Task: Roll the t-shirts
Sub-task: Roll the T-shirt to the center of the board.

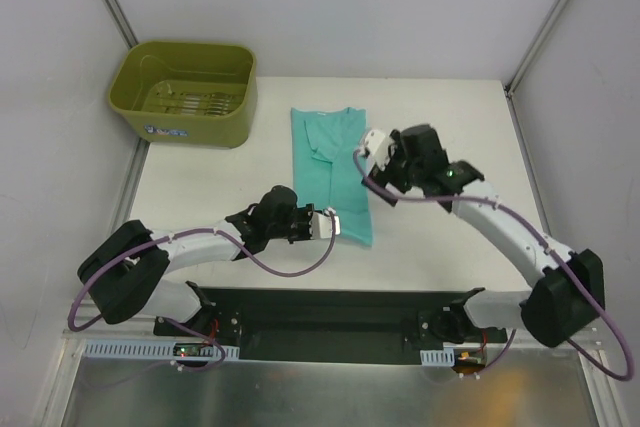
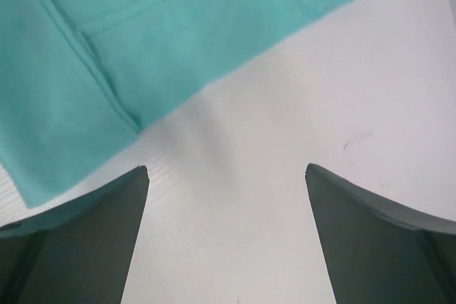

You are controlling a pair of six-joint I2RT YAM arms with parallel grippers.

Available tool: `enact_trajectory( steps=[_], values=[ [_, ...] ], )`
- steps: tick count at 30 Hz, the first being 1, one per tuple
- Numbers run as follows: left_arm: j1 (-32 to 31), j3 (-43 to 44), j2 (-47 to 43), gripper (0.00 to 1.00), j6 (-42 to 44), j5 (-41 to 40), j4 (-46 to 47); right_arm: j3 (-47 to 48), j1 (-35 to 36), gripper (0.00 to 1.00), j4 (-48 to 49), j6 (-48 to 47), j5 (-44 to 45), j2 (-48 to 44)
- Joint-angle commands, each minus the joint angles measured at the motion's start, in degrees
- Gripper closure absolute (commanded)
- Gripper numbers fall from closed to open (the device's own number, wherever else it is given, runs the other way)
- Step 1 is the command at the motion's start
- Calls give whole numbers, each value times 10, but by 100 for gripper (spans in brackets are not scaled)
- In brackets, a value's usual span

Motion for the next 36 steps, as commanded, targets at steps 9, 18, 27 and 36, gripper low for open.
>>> enact_trajectory(
  steps=[9,18,27,36],
  values=[
    [2,11,-12,100,-49,11,-3,-134,-37,4,52,-87,-185,-140],
    [8,17,-16,100,-83,5,-7,-212,65,4,96,-79,-218,-126],
    [23,29,-30,100,-113,18,-17,-221,121,4,193,-93,-177,-24],
    [35,17,-47,100,-118,33,-23,-181,128,3,260,-107,-98,75]
  ],
)
